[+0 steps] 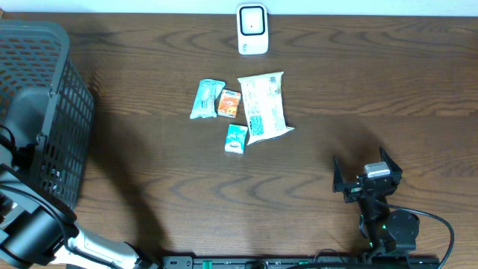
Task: Scan the item barcode
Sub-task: 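Grasp the dark green Zam-Buk tin in the basket with left gripper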
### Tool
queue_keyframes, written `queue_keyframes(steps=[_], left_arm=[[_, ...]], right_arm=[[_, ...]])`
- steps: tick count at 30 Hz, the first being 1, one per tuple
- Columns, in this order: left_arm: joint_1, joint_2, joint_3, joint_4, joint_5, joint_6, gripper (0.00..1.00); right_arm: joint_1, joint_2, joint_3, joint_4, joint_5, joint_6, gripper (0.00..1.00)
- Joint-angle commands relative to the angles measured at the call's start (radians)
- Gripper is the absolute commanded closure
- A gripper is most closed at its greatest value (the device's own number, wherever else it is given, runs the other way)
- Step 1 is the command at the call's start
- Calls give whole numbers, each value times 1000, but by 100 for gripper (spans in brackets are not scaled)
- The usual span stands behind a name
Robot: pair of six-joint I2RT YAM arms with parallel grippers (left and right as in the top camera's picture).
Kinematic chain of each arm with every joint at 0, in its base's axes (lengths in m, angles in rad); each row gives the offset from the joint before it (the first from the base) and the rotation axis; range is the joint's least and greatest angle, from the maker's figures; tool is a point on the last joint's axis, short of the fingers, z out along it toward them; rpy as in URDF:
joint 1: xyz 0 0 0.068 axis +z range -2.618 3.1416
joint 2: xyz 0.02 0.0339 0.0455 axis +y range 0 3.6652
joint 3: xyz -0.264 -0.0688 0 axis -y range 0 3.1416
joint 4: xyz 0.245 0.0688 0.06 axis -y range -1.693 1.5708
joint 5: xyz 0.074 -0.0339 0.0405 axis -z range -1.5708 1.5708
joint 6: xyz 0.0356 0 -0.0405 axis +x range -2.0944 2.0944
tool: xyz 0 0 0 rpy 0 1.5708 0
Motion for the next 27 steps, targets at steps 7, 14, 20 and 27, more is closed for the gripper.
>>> queue_keyframes(steps=[7, 14, 20, 27], left_arm=[[-3, 49, -23, -43, 99, 123, 2], [-3, 49, -24, -82, 22, 123, 14], [-3, 49, -24, -86, 23, 123, 25], [-3, 49, -10, -83, 50, 119, 26]], right_arm=[[9, -6, -1, -4, 0, -3, 1], [9, -6, -1, -4, 0, -3, 1], [9, -6, -1, -4, 0, -3, 1], [9, -6, -1, -4, 0, -3, 1]])
